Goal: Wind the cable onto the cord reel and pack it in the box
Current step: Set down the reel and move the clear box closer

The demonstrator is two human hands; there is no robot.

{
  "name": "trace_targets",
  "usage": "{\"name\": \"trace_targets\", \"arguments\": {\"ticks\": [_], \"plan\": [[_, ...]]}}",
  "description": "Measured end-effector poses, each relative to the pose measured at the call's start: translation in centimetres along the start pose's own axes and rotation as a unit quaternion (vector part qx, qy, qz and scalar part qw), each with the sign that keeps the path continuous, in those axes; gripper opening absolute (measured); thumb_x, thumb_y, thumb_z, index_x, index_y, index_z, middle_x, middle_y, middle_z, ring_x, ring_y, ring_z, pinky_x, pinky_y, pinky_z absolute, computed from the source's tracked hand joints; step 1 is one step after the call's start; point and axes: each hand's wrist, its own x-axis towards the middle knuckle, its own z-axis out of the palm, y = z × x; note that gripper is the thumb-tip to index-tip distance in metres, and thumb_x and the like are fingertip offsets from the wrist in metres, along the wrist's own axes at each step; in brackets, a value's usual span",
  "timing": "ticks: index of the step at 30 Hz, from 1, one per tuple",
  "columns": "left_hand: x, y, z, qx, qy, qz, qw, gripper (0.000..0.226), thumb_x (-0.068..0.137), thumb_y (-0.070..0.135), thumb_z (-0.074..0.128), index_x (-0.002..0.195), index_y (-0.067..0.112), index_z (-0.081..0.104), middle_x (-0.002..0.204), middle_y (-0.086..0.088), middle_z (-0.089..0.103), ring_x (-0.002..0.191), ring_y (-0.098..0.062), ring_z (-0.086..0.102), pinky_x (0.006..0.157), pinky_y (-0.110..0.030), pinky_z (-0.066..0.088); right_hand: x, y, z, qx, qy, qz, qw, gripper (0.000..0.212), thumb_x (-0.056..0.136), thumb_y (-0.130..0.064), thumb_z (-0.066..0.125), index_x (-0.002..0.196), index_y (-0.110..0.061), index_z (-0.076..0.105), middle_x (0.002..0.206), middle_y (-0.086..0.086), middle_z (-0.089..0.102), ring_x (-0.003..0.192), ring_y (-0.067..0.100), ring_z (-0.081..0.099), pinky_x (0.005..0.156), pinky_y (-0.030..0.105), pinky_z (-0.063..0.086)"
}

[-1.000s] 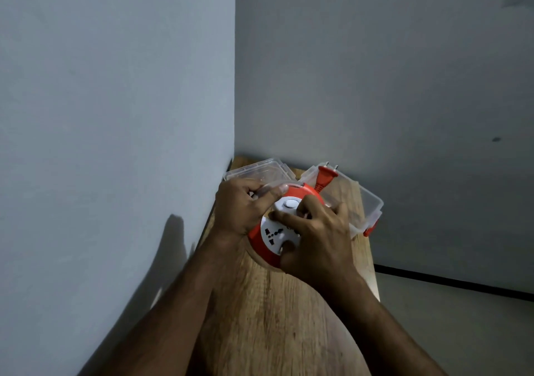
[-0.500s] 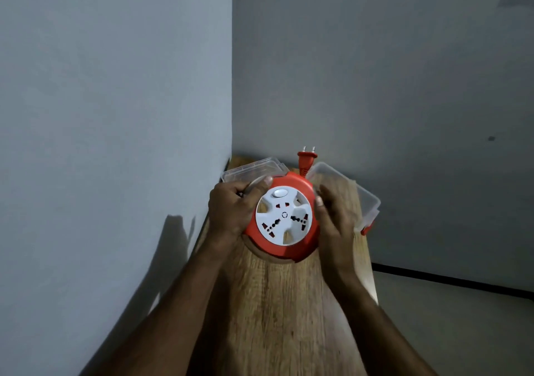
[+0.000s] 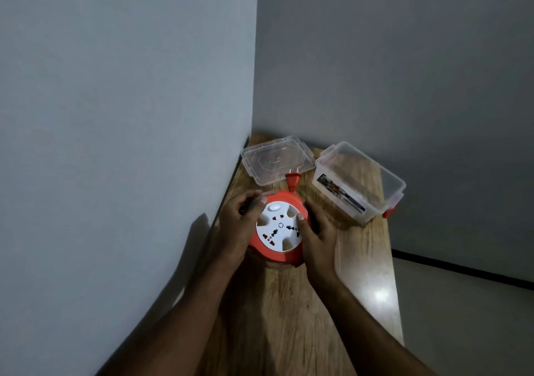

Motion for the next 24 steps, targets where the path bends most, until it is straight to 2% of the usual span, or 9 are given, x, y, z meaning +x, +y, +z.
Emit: {"name": "trace_targets", "arguments": {"ticks": [2, 6, 11, 14, 18, 19, 21, 22, 24], "plan": [[-0.5, -1.6, -0.9, 0.013, -0.007, -0.025, 1.000, 0.018, 0.091, 0.032, 0.073, 0.109, 0.034, 0.075, 0.107, 0.007, 0.078, 0.090, -0.013, 0.076, 0.075, -0.036, 0.065, -0.6, 1.2, 0.3, -0.006, -0.010, 0.014, 1.000, 0.040, 0.100, -0.012, 0.062, 0.139, -0.012, 0.058, 0.126, -0.003, 0.068, 0.110, 0.006, 0.068, 0.085, 0.024, 0.058], [-1.5, -4.3, -2.6, 0.063, -0.045, -0.061, 0.995, 0.047, 0.084, 0.048, 0.072, 0.129, 0.037, 0.067, 0.116, 0.008, 0.075, 0.092, -0.014, 0.076, 0.075, -0.039, 0.066, -1.4, 4.0, 1.1, -0.025, -0.025, 0.036, 0.999, 0.039, 0.100, -0.013, 0.060, 0.139, -0.015, 0.056, 0.125, -0.012, 0.065, 0.114, 0.003, 0.064, 0.088, 0.021, 0.056], [-2.2, -6.9, -3.8, 0.137, -0.052, -0.038, 0.988, 0.049, 0.087, 0.056, 0.065, 0.134, 0.043, 0.060, 0.118, 0.009, 0.074, 0.091, -0.010, 0.075, 0.073, -0.036, 0.066, -2.6, 7.9, 1.8, -0.078, -0.033, 0.058, 0.995, 0.043, 0.102, -0.020, 0.058, 0.145, -0.015, 0.052, 0.138, -0.002, 0.061, 0.125, 0.011, 0.059, 0.104, 0.038, 0.052], [-2.5, -8.4, -4.4, 0.184, -0.049, -0.021, 0.981, 0.049, 0.089, 0.059, 0.059, 0.135, 0.044, 0.056, 0.116, 0.010, 0.074, 0.089, -0.007, 0.075, 0.071, -0.034, 0.066, -3.4, 9.2, 2.1, -0.112, -0.038, 0.039, 0.992, 0.042, 0.104, -0.022, 0.055, 0.145, -0.015, 0.050, 0.136, -0.008, 0.059, 0.126, 0.003, 0.055, 0.106, 0.035, 0.049], [-2.7, -8.8, -4.9, 0.209, -0.058, -0.007, 0.976, 0.044, 0.095, 0.052, 0.057, 0.137, 0.039, 0.058, 0.117, 0.008, 0.074, 0.091, -0.007, 0.073, 0.073, -0.030, 0.065, -4.2, 9.6, 2.5, -0.162, -0.064, 0.009, 0.985, 0.034, 0.106, -0.025, 0.050, 0.140, -0.030, 0.048, 0.126, -0.029, 0.051, 0.120, -0.016, 0.049, 0.099, 0.016, 0.042], [-2.8, -8.8, -4.9, 0.217, -0.059, -0.003, 0.974, 0.040, 0.098, 0.046, 0.057, 0.137, 0.035, 0.061, 0.117, 0.007, 0.073, 0.091, -0.007, 0.072, 0.072, -0.022, 0.063, -4.4, 9.7, 2.5, -0.176, -0.067, 0.001, 0.982, 0.031, 0.107, -0.026, 0.048, 0.138, -0.032, 0.048, 0.125, -0.029, 0.052, 0.119, -0.015, 0.049, 0.099, 0.016, 0.042], [-2.9, -8.9, -5.1, 0.231, -0.064, 0.003, 0.971, 0.036, 0.102, 0.036, 0.058, 0.137, 0.028, 0.062, 0.116, 0.009, 0.070, 0.091, -0.006, 0.069, 0.067, -0.007, 0.055, -4.5, 10.1, 2.7, -0.201, -0.069, -0.010, 0.977, 0.032, 0.107, -0.030, 0.046, 0.139, -0.032, 0.049, 0.126, -0.021, 0.056, 0.121, -0.008, 0.051, 0.102, 0.025, 0.046], [-3.0, -9.0, -5.2, 0.228, -0.065, 0.005, 0.971, 0.036, 0.102, 0.034, 0.059, 0.137, 0.026, 0.062, 0.118, 0.008, 0.069, 0.093, -0.007, 0.069, 0.068, -0.008, 0.055, -4.6, 10.5, 2.8, -0.211, -0.074, -0.012, 0.975, 0.032, 0.108, -0.033, 0.045, 0.140, -0.033, 0.048, 0.128, -0.019, 0.056, 0.122, -0.005, 0.051, 0.104, 0.029, 0.047], [-2.9, -9.7, -5.4, 0.228, -0.065, 0.004, 0.972, 0.037, 0.102, 0.034, 0.058, 0.138, 0.025, 0.061, 0.125, 0.002, 0.070, 0.100, -0.013, 0.071, 0.076, -0.020, 0.060, -4.8, 11.2, 2.9, -0.228, -0.087, -0.014, 0.970, 0.034, 0.108, -0.037, 0.043, 0.142, -0.034, 0.046, 0.135, -0.017, 0.053, 0.128, -0.001, 0.047, 0.108, 0.035, 0.045]]}}
